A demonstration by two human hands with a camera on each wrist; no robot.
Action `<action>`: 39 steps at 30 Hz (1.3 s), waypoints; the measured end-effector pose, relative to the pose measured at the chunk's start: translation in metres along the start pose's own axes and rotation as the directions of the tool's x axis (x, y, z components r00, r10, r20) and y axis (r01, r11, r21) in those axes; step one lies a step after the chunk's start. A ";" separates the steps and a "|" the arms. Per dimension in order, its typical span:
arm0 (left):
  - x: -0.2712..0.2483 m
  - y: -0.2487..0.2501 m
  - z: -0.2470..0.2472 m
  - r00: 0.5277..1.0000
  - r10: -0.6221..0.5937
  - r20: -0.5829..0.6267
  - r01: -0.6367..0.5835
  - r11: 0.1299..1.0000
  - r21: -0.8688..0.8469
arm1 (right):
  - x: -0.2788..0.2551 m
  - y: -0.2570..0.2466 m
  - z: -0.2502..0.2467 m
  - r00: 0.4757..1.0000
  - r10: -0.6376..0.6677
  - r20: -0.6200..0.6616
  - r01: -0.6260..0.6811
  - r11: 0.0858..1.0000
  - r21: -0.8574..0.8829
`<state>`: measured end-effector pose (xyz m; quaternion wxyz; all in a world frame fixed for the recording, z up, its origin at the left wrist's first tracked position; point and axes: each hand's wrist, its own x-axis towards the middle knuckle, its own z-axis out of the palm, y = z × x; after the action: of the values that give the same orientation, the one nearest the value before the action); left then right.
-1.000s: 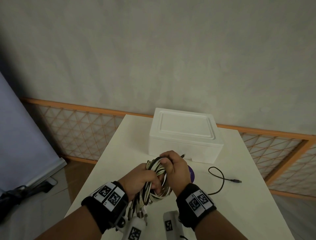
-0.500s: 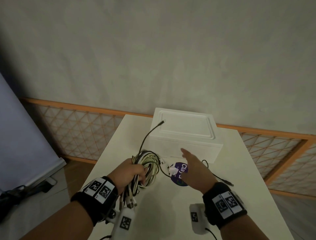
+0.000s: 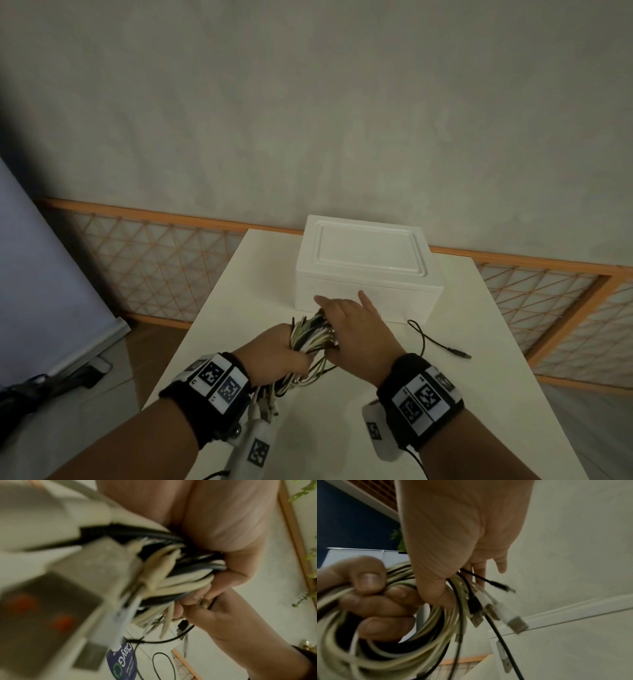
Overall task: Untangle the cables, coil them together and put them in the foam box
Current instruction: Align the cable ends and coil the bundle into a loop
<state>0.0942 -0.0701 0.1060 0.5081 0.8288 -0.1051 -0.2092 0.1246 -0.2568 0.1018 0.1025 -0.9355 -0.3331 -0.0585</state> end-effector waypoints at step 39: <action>-0.005 0.015 0.017 0.992 -0.007 -0.129 -0.121 0.280 -0.952 | 0.007 -0.043 0.015 0.790 0.614 -0.015 -0.020 0.051 0.999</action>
<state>0.0826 -0.0885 0.1137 0.9151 0.3648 0.0391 -0.1673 0.1037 -0.2164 0.0950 0.7675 -0.6403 -0.0281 -0.0140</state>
